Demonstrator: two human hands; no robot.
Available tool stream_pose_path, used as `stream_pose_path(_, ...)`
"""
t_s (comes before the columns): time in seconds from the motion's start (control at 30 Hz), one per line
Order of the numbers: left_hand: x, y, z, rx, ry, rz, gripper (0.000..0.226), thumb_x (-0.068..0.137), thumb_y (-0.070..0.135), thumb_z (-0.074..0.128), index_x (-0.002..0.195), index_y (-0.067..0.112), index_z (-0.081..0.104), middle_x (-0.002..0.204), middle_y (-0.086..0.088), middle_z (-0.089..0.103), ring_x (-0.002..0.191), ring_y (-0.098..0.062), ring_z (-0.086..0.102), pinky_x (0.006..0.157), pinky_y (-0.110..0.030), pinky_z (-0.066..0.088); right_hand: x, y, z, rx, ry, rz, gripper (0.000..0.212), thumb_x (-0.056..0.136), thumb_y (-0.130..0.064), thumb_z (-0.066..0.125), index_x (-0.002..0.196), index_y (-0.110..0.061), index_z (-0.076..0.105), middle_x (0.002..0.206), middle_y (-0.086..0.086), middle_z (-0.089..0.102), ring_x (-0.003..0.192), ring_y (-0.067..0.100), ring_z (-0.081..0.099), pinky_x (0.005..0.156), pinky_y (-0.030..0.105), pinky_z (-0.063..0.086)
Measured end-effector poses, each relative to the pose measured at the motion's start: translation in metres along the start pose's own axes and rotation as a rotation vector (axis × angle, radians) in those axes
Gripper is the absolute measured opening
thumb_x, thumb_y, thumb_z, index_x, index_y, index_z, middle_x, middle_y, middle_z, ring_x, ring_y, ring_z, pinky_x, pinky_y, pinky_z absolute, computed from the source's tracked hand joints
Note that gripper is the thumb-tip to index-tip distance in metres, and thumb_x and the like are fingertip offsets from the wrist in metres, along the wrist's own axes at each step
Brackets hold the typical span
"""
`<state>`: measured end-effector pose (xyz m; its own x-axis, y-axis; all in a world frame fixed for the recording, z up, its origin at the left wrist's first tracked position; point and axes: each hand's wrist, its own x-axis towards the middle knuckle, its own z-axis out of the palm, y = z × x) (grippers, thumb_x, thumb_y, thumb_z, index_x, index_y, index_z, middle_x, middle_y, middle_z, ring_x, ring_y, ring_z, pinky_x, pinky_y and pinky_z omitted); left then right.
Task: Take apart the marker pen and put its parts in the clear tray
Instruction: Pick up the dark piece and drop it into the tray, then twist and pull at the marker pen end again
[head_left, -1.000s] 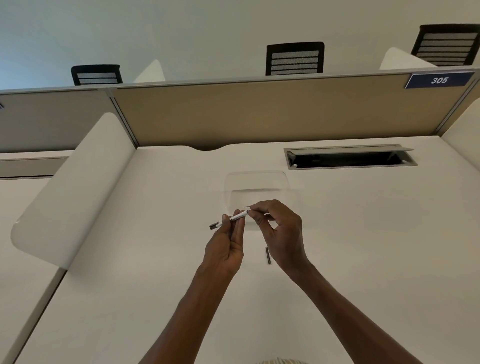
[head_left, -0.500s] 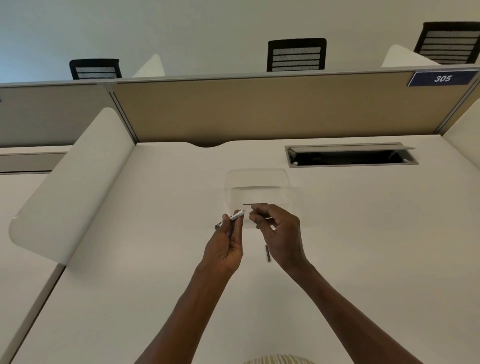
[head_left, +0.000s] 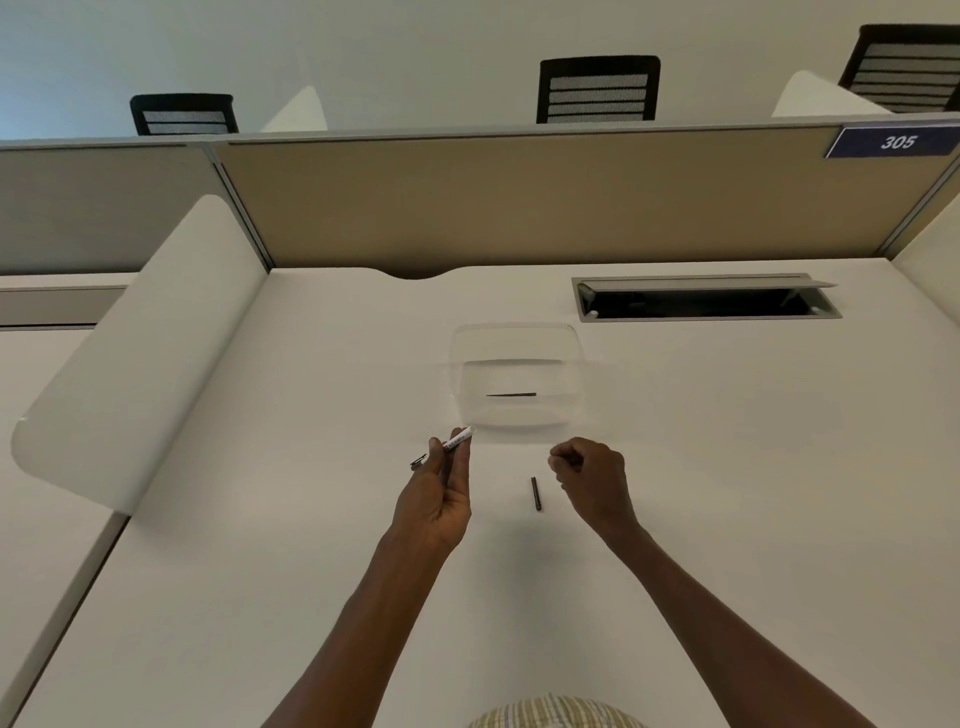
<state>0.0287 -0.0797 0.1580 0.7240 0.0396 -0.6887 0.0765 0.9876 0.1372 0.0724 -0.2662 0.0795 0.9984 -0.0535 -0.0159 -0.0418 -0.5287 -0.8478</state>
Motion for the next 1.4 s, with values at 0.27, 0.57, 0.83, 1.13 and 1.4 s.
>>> stream_pose_path(0.27, 0.004, 0.004, 0.000, -0.002, 0.002, 0.008, 0.018, 0.097, 0.009, 0.054, 0.098, -0.008, 0.061, 0.083, -0.021, 0.074, 0.075, -0.030, 0.074, 0.075, -0.037, 0.058, -0.003, 0.016, 0.026, -0.236, -0.197, 0.097, 0.016, 0.076, -0.015, 0.072, 0.068, -0.010, 0.059, 0.063, -0.003, 0.060, 0.063, 0.015, 0.060, 0.057, 0.027, 0.041)
stream_pose_path(0.57, 0.007, 0.006, 0.002, -0.001, 0.002, 0.011, 0.018, 0.097, 0.008, 0.054, 0.104, -0.007, 0.059, 0.084, -0.021, 0.074, 0.106, -0.027, 0.065, 0.077, -0.038, 0.057, -0.002, 0.015, 0.032, -0.398, -0.219, 0.114, 0.014, 0.079, -0.016, 0.070, 0.071, -0.014, 0.058, 0.087, 0.009, 0.068, 0.083, 0.027, 0.064, 0.070, 0.032, 0.048)
stream_pose_path(0.83, 0.006, 0.005, 0.003, -0.004, -0.001, 0.014, 0.015, 0.097, 0.007, 0.054, 0.100, -0.007, 0.060, 0.083, -0.022, 0.074, 0.095, -0.030, 0.069, 0.076, -0.038, 0.058, -0.003, 0.012, 0.029, -0.415, -0.188, 0.102, 0.015, 0.085, -0.015, 0.056, 0.071, -0.018, 0.054, 0.082, 0.007, 0.070, 0.078, 0.028, 0.065, 0.063, 0.029, 0.044)
stream_pose_path(1.13, 0.007, 0.006, 0.007, -0.020, -0.027, 0.023, 0.017, 0.097, 0.007, 0.054, 0.104, -0.007, 0.059, 0.096, -0.021, 0.071, 0.080, -0.031, 0.074, 0.076, -0.039, 0.058, -0.006, -0.038, -0.007, 0.049, -0.034, -0.099, 0.008, 0.086, -0.008, 0.067, 0.082, -0.014, 0.069, 0.072, -0.005, 0.069, 0.065, 0.014, 0.065, 0.066, 0.032, 0.056)
stream_pose_path(1.4, 0.005, 0.001, 0.013, 0.004, -0.044, 0.022, 0.016, 0.097, 0.008, 0.054, 0.099, -0.008, 0.059, 0.086, -0.021, 0.074, 0.070, -0.031, 0.075, 0.073, -0.039, 0.059, -0.017, -0.096, -0.027, 0.068, 0.082, -0.444, 0.008, 0.088, -0.012, 0.068, 0.094, -0.014, 0.073, 0.088, -0.005, 0.071, 0.076, 0.009, 0.065, 0.067, 0.025, 0.053)
